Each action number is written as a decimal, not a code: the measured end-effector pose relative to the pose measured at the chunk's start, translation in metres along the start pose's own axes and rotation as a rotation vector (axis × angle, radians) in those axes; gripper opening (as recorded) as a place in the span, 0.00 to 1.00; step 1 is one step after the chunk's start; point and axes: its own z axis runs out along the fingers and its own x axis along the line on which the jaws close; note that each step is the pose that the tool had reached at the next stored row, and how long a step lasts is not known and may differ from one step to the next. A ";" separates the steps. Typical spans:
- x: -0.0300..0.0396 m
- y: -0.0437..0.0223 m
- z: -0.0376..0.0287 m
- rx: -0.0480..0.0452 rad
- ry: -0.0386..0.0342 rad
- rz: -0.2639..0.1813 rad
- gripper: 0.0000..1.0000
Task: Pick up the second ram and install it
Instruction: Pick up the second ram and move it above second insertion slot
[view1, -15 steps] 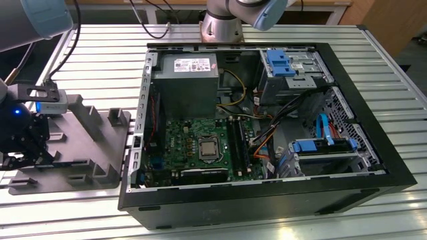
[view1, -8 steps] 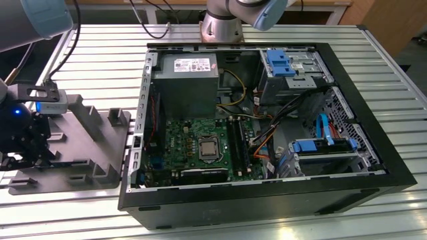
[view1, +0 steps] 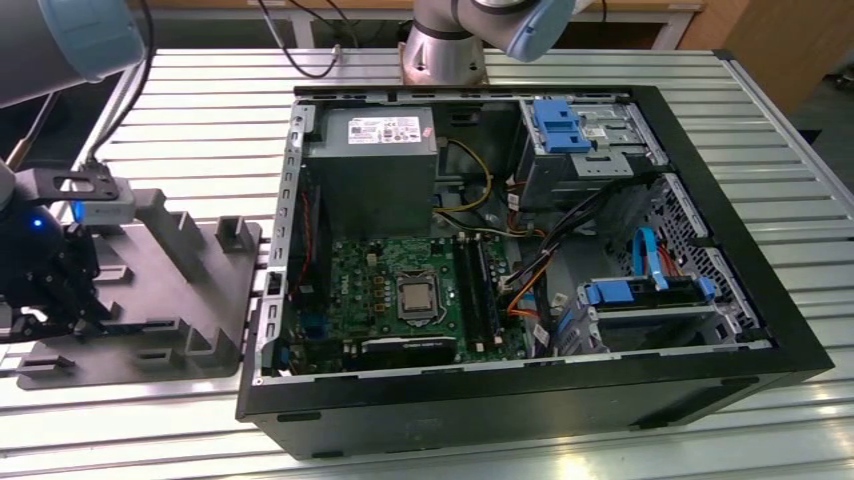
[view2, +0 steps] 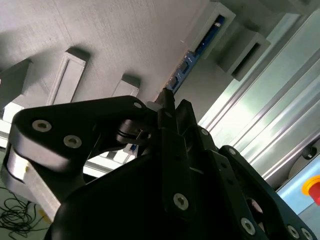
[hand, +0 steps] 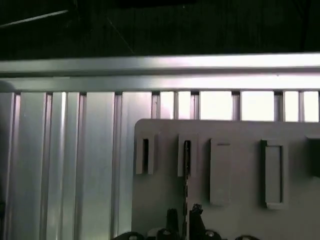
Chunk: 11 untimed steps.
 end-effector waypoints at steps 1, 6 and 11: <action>-0.0001 0.0010 0.0007 0.0002 0.0000 -0.003 0.24; -0.0003 0.0037 0.0039 0.0011 -0.0002 -0.016 0.24; -0.0006 0.0045 0.0080 0.0016 -0.0001 -0.023 0.24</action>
